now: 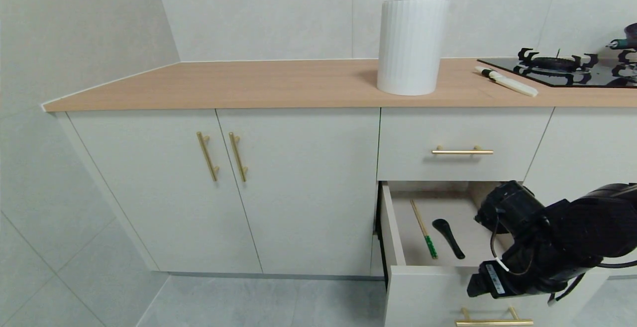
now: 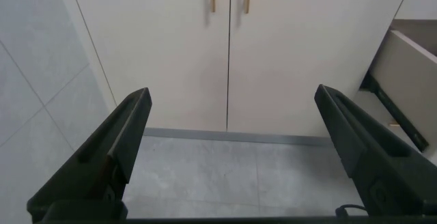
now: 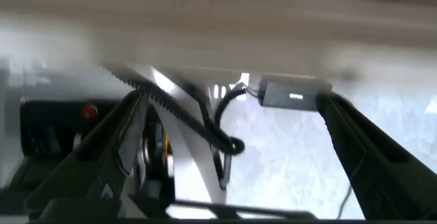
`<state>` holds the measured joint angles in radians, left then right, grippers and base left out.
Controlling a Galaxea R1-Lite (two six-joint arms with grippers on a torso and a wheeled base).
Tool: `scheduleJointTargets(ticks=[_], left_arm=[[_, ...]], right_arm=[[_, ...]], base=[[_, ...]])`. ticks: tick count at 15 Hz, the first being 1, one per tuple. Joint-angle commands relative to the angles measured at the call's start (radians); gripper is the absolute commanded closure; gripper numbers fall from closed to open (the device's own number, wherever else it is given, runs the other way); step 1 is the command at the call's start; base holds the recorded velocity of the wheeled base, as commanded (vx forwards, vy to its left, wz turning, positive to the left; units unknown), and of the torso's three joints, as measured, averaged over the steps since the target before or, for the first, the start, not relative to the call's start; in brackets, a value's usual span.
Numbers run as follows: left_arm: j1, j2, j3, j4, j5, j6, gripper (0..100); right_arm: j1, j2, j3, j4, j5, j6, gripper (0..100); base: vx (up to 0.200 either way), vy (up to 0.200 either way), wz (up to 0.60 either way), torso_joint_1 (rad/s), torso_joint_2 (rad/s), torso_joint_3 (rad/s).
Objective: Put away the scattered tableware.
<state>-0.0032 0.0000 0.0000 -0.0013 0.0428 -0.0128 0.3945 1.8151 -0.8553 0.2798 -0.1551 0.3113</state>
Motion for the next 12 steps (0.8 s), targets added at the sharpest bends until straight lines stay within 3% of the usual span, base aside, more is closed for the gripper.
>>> scheduleJointTargets(ticks=[1,6,12], left_arm=[[0.0,0.0,0.0,0.0,0.0,0.0,0],[0.0,0.0,0.0,0.0,0.0,-0.001,0],[0.0,0.0,0.0,0.0,0.0,0.0,0]], right_arm=[[-0.002,0.007,0.052,-0.082,-0.02,0.0,0],[-0.013,0.061,0.179,-0.521,-0.054,-0.003,0],[-0.077,0.179,0.15,-0.786,-0.057,-0.054,0]], base=[[0.0,0.0,0.0,0.0,0.0,0.0],[0.0,0.0,0.0,0.0,0.0,0.0],[0.0,0.0,0.0,0.0,0.0,0.0]])
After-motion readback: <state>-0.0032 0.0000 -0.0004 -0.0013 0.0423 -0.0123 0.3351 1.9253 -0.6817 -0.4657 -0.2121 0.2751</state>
